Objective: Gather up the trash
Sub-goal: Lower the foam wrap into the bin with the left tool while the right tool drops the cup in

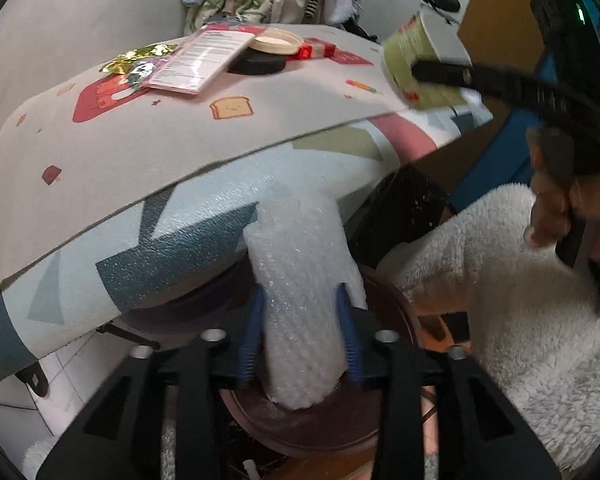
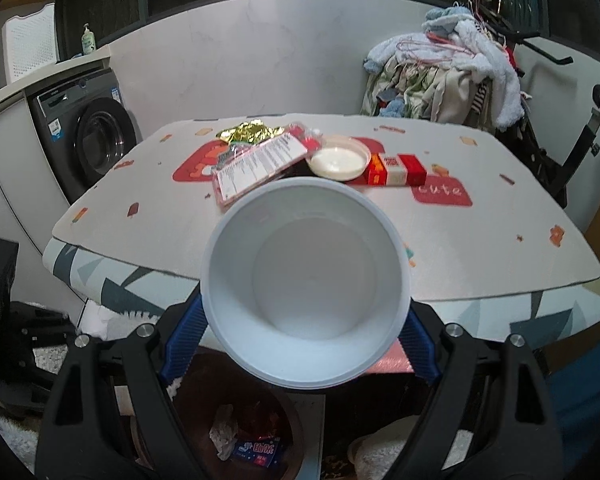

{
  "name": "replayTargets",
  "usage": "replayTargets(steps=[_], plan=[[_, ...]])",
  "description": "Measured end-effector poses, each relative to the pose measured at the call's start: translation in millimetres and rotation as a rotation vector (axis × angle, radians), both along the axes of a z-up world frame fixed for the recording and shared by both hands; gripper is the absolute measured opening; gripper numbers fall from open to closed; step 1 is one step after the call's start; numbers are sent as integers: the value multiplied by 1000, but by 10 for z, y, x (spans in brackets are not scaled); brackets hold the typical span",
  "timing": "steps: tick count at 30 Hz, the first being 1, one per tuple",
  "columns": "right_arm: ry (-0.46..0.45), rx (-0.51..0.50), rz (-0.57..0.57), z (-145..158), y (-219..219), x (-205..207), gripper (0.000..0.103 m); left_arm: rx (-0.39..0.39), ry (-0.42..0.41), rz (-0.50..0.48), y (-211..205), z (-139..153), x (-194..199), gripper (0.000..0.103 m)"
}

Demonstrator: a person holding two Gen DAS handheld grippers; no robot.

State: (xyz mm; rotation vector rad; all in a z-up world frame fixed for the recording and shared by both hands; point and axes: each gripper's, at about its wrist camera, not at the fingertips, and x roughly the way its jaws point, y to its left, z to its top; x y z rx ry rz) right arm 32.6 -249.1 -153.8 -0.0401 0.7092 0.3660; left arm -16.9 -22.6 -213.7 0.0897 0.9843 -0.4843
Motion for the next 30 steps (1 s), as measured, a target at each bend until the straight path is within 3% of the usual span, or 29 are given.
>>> replayTargets(steps=[2, 6, 12, 18, 25, 30], plan=[[11, -4, 7, -62, 29, -7, 84, -13, -21, 30, 62, 42, -4, 63], [42, -15, 35, -221, 114, -37, 84, -37, -90, 107, 201, 183, -67, 79], [99, -39, 114, -455, 297, -140, 84, -76, -219, 225, 433, 477, -179, 88], [142, -122, 254, -731, 617, -334, 84, -19, -316, 267, 503, 647, -268, 93], [217, -195, 360, -1020, 878, -388, 84, -5, -279, 288, 550, 492, -225, 94], [258, -199, 346, -1121, 879, -323, 84, -28, -228, 314, 604, 390, -152, 94]])
